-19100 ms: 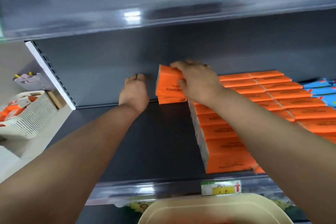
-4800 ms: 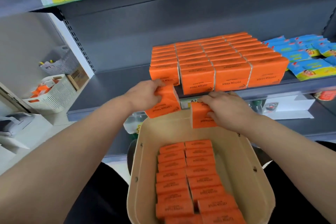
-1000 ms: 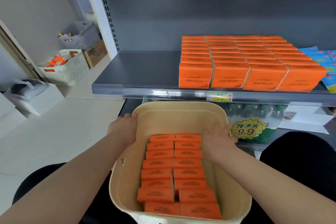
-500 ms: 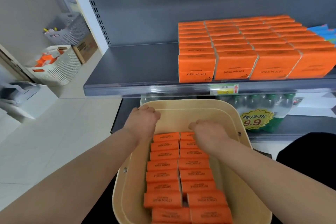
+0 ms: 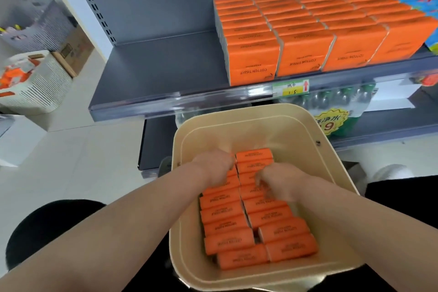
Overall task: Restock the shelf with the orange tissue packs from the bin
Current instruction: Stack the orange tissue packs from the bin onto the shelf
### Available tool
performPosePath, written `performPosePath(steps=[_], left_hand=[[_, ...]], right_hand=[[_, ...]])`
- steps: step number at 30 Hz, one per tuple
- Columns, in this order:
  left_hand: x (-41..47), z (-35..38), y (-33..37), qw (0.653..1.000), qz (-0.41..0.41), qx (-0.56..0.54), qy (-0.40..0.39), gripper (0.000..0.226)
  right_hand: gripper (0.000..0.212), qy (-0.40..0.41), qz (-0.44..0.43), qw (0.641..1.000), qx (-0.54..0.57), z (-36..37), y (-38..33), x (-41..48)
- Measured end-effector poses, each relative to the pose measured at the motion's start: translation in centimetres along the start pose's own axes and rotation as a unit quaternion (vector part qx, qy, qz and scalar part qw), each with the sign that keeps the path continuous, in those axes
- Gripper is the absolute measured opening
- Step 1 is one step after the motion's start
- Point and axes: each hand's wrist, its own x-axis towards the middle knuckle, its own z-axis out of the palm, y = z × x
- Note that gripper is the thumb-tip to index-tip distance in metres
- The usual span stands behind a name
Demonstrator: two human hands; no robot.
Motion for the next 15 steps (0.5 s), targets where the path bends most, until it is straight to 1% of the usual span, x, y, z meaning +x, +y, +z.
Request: performPosePath(steps=[4,8,10,12,13,14,15], left_hand=[[-1.0,2.6,1.6,0.999,0.040,0.001,-0.032,0.032],[-2.1,5.0,4.4,0.989,0.087,-0.028,-0.119,0.037],[-2.2,5.6,5.6,0.981,0.092,-0.025,-0.166,0.045],[-2.0,6.4,6.6,0.977,0.090,0.008,-0.194,0.062],[-2.0,6.9,7.0,0.976,0.088,0.033,-0.199,0.071],[-2.1,7.4,7.4,0.975,0.084,0.058,-0.196,0.075],[-2.3,7.7,7.8,0.975,0.081,0.077,-0.190,0.074]], right_hand=[[0.026,-0.045,0.032,0.998,0.024,3.3,-1.2,-1.9],[0.027,-0.074,0.050,0.996,0.021,5.3,-2.0,-3.7],[0.029,-0.052,0.055,0.997,0.006,5.0,-1.9,-3.9],[0.030,-0.016,0.059,0.998,0.000,4.7,-1.6,-3.7],[0.031,0.000,0.058,0.998,-0.002,4.7,-1.6,-3.6],[0.031,0.013,0.056,0.998,-0.003,4.8,-1.5,-3.6],[0.031,0.019,0.057,0.998,-0.002,4.9,-1.4,-3.6]])
